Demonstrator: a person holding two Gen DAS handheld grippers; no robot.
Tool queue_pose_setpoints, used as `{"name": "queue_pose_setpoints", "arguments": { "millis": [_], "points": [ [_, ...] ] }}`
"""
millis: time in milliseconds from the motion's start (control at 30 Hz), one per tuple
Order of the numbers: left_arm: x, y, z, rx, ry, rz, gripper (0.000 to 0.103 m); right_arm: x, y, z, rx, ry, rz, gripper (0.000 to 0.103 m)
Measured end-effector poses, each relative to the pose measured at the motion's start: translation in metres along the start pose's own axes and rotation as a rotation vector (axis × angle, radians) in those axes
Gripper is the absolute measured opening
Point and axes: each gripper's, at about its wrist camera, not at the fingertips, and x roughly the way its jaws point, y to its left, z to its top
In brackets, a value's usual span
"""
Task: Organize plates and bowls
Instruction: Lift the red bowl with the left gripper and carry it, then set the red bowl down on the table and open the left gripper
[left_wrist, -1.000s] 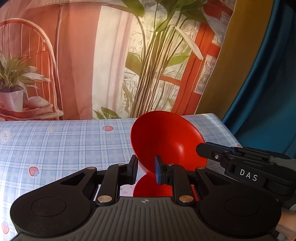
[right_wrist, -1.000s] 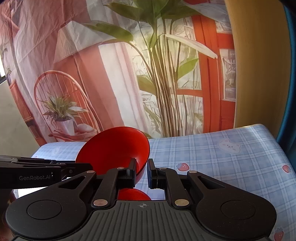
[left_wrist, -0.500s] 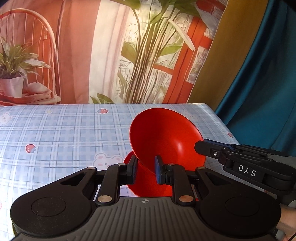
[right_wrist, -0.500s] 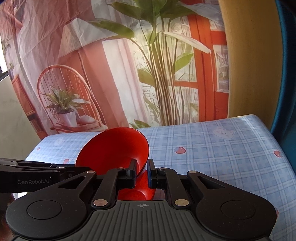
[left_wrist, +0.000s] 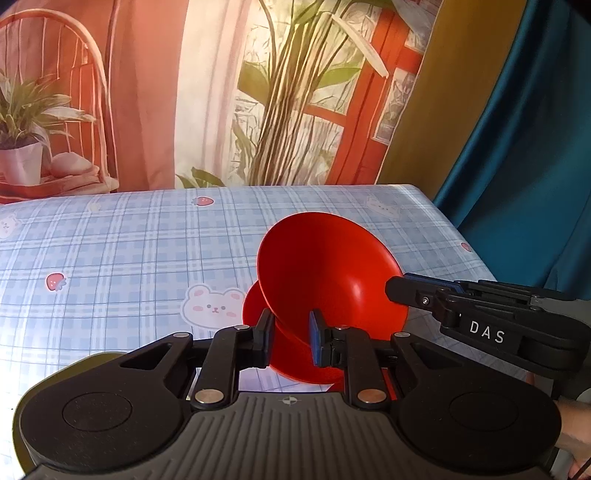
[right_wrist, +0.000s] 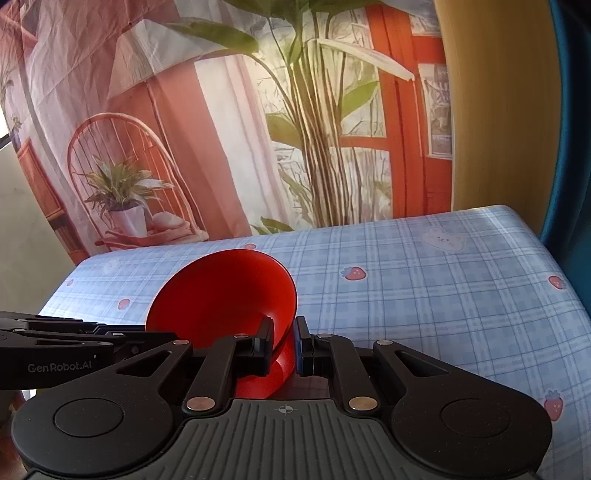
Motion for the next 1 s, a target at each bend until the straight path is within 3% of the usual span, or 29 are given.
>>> {"name": "queue_pose_setpoints", "arguments": {
  "millis": [533, 633, 700, 733, 1000],
  "points": [
    [0.011, 0.001, -0.008, 0.022, 0.043, 0.013, 0.022, 0.015, -0.002, -0.009, 0.009, 0.048, -0.005, 0.011],
    [0.010, 0.001, -0.009, 0.029, 0.059, 0.018, 0.027, 0.015, -0.002, -0.010, 0.010, 0.054, -0.009, 0.013],
    [0.009, 0.001, -0.009, 0.039, 0.053, 0.041, 0.040, 0.014, -0.003, -0.011, 0.012, 0.056, -0.015, 0.016],
    [0.008, 0.001, -0.009, 0.043, 0.048, 0.048, 0.041, 0.014, -0.003, -0.011, 0.012, 0.057, -0.019, 0.018],
    [-0.012, -0.001, -0.009, 0.054, 0.010, 0.063, 0.042, 0.002, -0.001, -0.014, -0.007, 0.045, -0.034, 0.019]
  ]
}}
